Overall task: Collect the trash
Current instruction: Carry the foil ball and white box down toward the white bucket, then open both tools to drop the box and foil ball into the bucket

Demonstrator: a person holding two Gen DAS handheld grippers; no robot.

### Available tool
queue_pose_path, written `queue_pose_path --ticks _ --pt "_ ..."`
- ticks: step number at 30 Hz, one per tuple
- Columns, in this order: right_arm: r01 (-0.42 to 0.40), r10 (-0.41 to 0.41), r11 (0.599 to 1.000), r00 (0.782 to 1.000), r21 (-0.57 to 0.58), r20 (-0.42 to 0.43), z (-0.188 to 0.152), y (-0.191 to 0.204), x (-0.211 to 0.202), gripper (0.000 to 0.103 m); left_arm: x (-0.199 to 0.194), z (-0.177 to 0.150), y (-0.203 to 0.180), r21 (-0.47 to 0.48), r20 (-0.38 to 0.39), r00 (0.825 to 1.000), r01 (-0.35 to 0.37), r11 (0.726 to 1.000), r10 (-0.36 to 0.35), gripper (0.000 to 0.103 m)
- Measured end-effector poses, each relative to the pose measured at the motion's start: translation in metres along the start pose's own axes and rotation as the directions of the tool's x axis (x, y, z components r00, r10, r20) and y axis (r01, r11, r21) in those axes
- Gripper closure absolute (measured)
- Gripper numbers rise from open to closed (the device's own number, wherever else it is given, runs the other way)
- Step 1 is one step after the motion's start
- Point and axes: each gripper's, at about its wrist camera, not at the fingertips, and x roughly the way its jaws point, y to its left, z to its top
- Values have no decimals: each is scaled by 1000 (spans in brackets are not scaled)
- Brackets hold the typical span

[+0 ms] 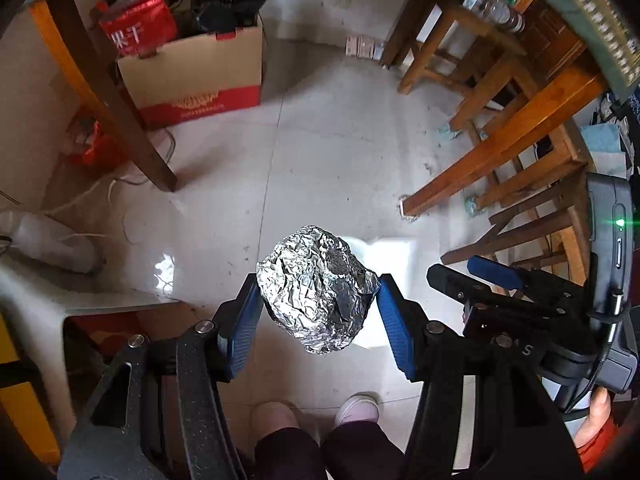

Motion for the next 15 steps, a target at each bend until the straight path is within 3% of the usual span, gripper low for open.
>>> queue_pose_path --ticks 15 --pt "76 -77 997 996 32 34 -3 -31 -26 48 68 5 -34 -2 -140 985 100 995 -100 41"
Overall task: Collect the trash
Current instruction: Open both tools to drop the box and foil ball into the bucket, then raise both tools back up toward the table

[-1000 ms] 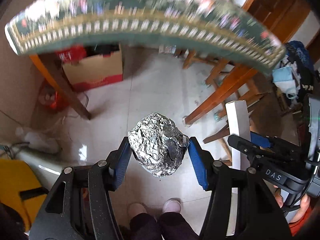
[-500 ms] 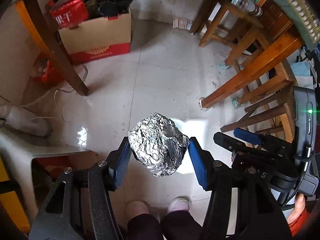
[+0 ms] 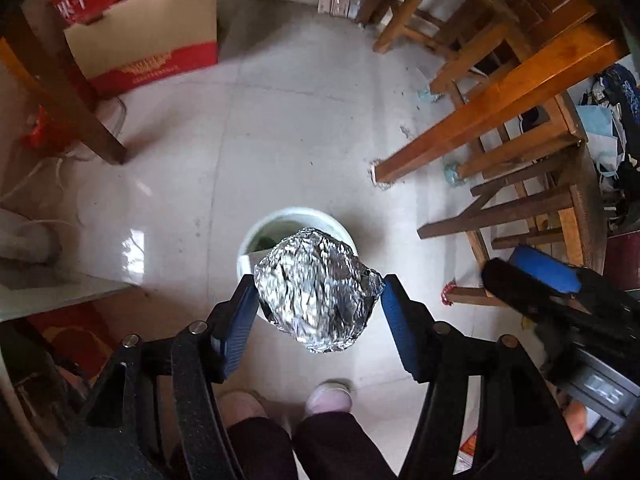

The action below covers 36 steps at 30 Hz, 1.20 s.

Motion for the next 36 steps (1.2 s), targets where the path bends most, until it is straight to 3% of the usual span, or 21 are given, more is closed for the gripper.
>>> queue_pose_path --ticks 7,11,14,20,30,36 --pt "6 -7 1000 1000 12 28 5 3 -24 48 -11 0 -13 48 -47 999 6 999 -3 41" --pt "14 -14 1000 999 5 38 10 9 -44 48 -35 -3 -25 96 -38 999 2 995 2 41" --pt "16 -17 1000 998 6 54 13 12 -64 47 -54 -2 -34 129 -18 1000 0 992 2 32" --pt "26 -27 1000 995 9 92 21 19 -111 47 -91 5 -46 129 1 1000 -24 991 24 32" --pt "42 -41 999 987 -4 155 28 49 -205 47 -228 6 -60 142 118 992 -57 988 41 32" --pt "54 -50 998 969 -12 244 29 74 -278 46 -328 4 -69 141 236 972 -42 989 8 32"
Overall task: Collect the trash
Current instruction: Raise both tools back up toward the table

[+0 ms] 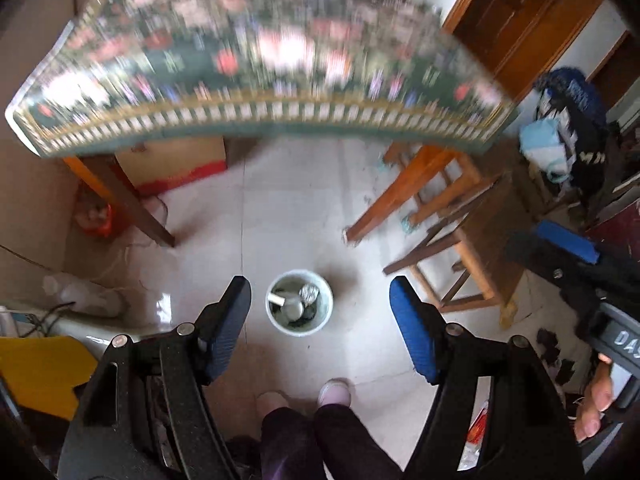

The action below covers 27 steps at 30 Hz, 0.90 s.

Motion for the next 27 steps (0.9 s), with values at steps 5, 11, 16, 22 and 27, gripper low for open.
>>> queue_pose_path --ticks 5,11,16,22,27 --pt "1 0 1000 996 -9 91 19 19 -63 46 -87 21 -6 24 145 989 -1 1000 -3 32" --pt "25 -18 999 973 -28 230 39 46 -141 46 -185 41 -11 77 317 948 -16 997 -9 32" --pt "63 -43 997 922 -40 384 47 66 -207 37 -251 46 -13 104 431 901 -1 995 -44 32" --pt "106 -73 994 837 -29 542 49 83 -260 32 -312 42 -17 178 569 818 -19 984 -87 32" --pt "120 -101 993 778 12 619 48 86 -278 19 -335 43 -14 199 626 771 -11 980 -119 32"
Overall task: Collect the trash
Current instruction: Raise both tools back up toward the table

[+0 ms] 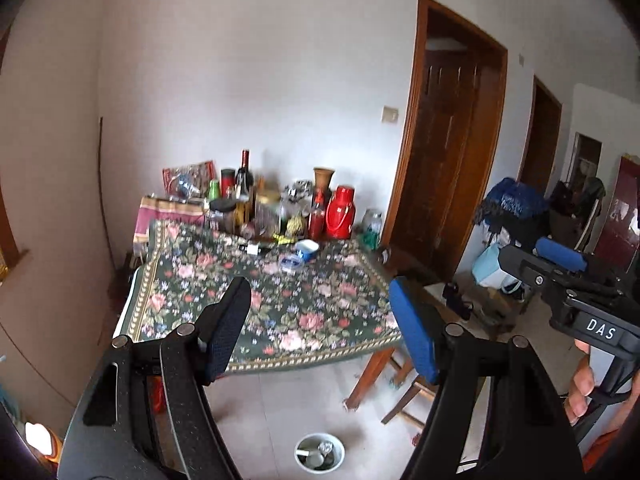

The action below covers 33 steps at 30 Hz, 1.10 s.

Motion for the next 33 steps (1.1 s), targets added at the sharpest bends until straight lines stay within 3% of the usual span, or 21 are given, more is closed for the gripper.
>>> queue_pose_path --ticks 9,15,19,21,24,27,33 --pt "3 -2 998 1000 60 -11 9 -21 37 19 37 13 6 -9 -12 1000 -4 1000 4 32" --pt "7 -6 998 1000 68 -18 22 -41 80 19 90 27 7 -19 -30 998 -48 999 47 32" --pt "23 -22 997 1000 67 -18 38 -61 112 19 134 47 1 -20 -41 996 -85 996 84 17" --pt "32 -30 997 999 65 -32 50 -74 130 18 155 57 -4 -29 -47 995 -91 995 89 15" --pt "24 -22 999 998 41 -55 63 -90 154 6 187 73 -10 -42 -62 993 -103 994 101 13" --pt "21 -20 1000 999 4 -50 75 -103 176 5 219 86 -16 -48 -62 990 -129 990 126 7" --pt "-25 24 999 997 -22 -76 90 -120 220 5 270 94 -19 -75 -98 985 -151 986 144 6"
